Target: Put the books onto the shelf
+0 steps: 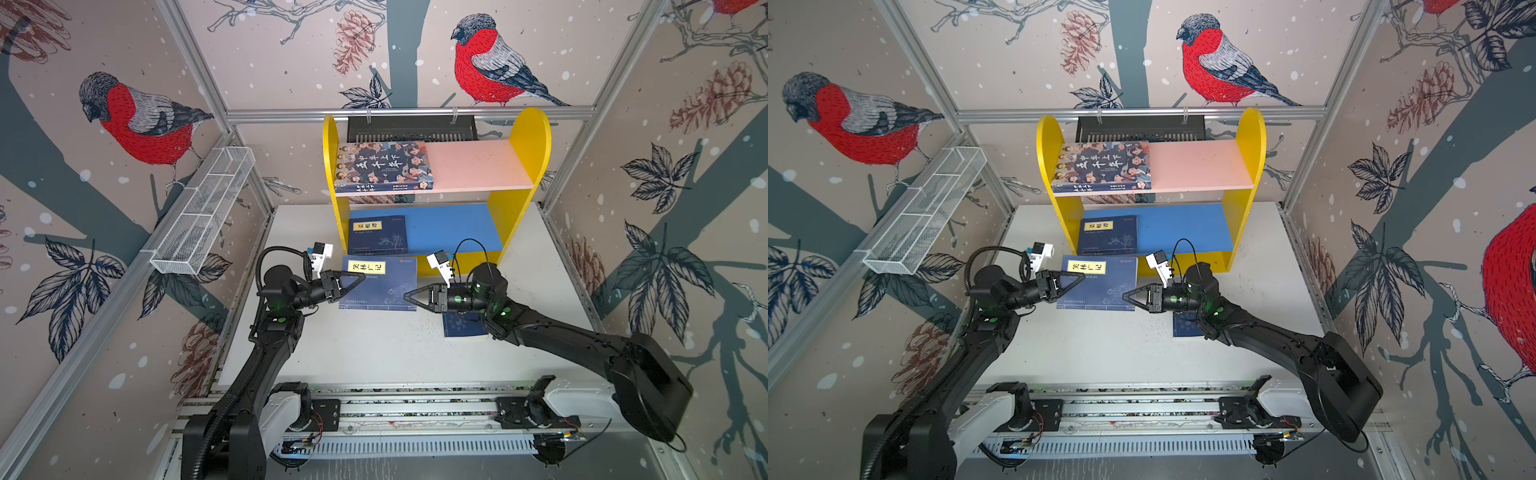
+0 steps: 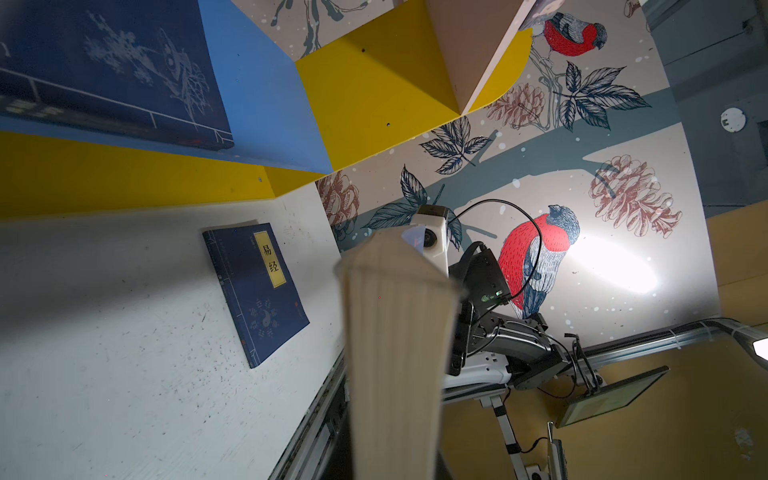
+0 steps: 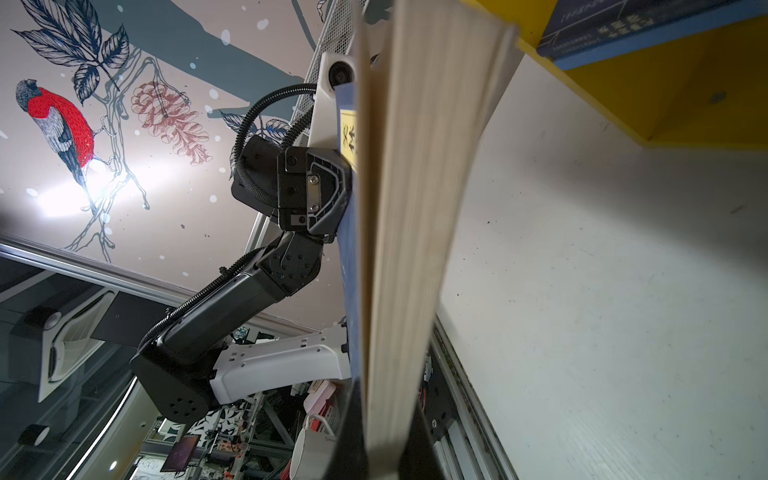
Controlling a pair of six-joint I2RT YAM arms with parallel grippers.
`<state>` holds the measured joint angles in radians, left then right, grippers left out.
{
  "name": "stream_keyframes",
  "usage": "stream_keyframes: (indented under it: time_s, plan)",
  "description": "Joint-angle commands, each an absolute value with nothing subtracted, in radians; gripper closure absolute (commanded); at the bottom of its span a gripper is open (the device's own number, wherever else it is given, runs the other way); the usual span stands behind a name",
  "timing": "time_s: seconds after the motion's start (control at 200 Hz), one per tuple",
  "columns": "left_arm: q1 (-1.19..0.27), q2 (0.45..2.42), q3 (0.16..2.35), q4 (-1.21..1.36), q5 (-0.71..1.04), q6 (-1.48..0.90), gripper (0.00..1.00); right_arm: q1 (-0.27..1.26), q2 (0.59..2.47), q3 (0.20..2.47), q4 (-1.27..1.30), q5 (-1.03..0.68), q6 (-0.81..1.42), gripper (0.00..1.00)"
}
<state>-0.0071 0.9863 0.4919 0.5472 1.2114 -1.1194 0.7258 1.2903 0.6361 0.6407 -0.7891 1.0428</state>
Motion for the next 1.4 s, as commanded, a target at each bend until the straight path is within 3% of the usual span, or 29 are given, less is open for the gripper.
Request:
stream_keyframes:
  time_s: [0.0, 0.055, 0.17, 0.345, 0.55, 1.196, 1.396]
  plan:
    - [0.025, 0.987, 0.501, 0.526, 1.176, -1.065, 0.39, 0.689, 1.303, 0.653, 0.726, -0.8, 1.038, 0.99]
    - [0.05, 0.982, 0.523, 0.402, 1.15, -0.985, 0.24, 0.657, 1.31, 0.661, 0.726, -0.82, 1.037, 0.99]
    - [0.081, 0.961, 0.565, 0.208, 1.098, -0.825, 0.2, 0.584, 1.321, 0.688, 0.698, -0.866, 1.022, 0.99]
    - [0.081, 0.948, 0.582, 0.179, 1.101, -0.8, 0.2, 0.489, 1.382, 0.79, 0.526, -0.946, 0.923, 0.99]
    - [0.084, 0.939, 0.661, 0.035, 1.08, -0.672, 0.21, 0.403, 1.5, 0.872, 0.518, -1.018, 0.909, 0.99]
    - [0.084, 0.913, 0.654, 0.038, 1.141, -0.667, 0.2, 0.391, 1.868, 1.193, 0.526, -1.092, 0.928, 0.99]
    - [0.084, 0.905, 0.639, 0.052, 1.145, -0.68, 0.2, 0.39, 1.927, 1.319, 0.311, -1.084, 0.804, 0.96]
